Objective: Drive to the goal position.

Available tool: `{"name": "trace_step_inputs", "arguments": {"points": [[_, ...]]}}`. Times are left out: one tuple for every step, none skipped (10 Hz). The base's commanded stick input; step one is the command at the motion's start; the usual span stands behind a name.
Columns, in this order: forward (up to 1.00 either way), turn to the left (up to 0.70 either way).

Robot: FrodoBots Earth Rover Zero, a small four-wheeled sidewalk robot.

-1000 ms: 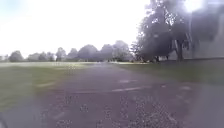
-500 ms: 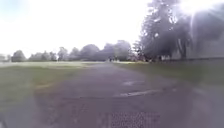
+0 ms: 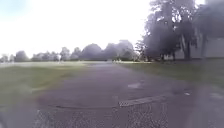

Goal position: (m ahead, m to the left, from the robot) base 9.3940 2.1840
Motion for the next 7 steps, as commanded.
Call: {"name": "trace_step_inputs", "arguments": {"points": [[0.7,0.0],[0.7,0.0],[0.7,0.0],[0.7,0.0],[0.7,0.0],[0.7,0.0],[0.7,0.0]]}}
